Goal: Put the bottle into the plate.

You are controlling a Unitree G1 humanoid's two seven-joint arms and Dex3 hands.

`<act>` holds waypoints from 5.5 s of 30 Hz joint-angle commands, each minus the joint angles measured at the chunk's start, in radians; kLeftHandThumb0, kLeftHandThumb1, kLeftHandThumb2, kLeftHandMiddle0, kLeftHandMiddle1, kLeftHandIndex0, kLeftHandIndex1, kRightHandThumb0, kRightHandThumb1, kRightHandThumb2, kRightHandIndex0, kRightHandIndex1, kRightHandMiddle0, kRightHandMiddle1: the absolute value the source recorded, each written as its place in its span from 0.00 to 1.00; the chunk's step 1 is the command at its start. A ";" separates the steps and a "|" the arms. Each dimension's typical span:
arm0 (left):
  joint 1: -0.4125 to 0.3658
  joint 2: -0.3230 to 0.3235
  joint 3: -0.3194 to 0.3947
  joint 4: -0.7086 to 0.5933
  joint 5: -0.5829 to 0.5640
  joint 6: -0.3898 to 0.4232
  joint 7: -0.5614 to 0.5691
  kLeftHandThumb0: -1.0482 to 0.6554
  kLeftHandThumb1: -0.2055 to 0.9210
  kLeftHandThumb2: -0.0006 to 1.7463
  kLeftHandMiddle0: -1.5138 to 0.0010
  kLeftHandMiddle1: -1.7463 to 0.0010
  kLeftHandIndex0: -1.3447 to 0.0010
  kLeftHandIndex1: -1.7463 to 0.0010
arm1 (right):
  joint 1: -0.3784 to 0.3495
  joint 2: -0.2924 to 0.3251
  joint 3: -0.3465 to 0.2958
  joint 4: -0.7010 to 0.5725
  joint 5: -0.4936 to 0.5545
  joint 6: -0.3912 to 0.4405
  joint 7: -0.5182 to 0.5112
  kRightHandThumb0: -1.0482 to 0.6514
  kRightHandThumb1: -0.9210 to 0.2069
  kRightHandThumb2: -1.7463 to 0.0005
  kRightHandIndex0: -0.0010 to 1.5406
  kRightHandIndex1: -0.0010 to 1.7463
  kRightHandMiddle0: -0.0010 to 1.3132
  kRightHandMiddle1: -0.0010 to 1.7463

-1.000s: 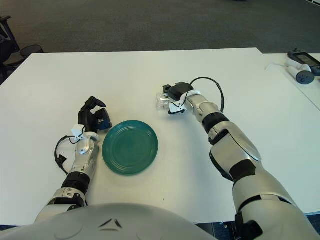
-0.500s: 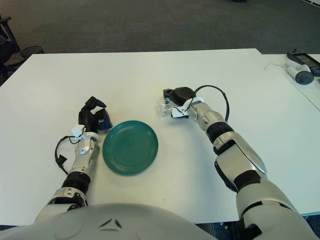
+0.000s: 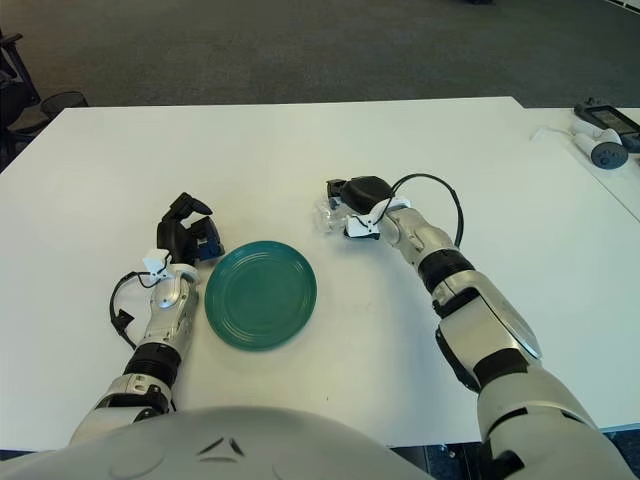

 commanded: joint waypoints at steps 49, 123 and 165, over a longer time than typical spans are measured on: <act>0.080 -0.047 -0.024 0.032 0.013 0.039 0.010 0.26 0.22 0.95 0.13 0.00 0.37 0.00 | 0.169 0.096 -0.334 -1.161 0.238 0.182 0.302 0.62 0.74 0.09 0.51 0.99 0.42 1.00; 0.104 -0.050 -0.047 -0.037 0.047 0.087 0.061 0.27 0.23 0.94 0.16 0.00 0.38 0.00 | 0.346 0.044 -0.104 -0.912 -0.020 -0.136 0.325 0.61 0.70 0.13 0.50 0.96 0.40 1.00; 0.102 -0.056 -0.081 -0.050 0.065 0.079 0.086 0.27 0.22 0.94 0.13 0.00 0.38 0.00 | 0.344 0.067 -0.072 -0.964 -0.048 -0.403 0.264 0.61 0.70 0.11 0.49 1.00 0.39 1.00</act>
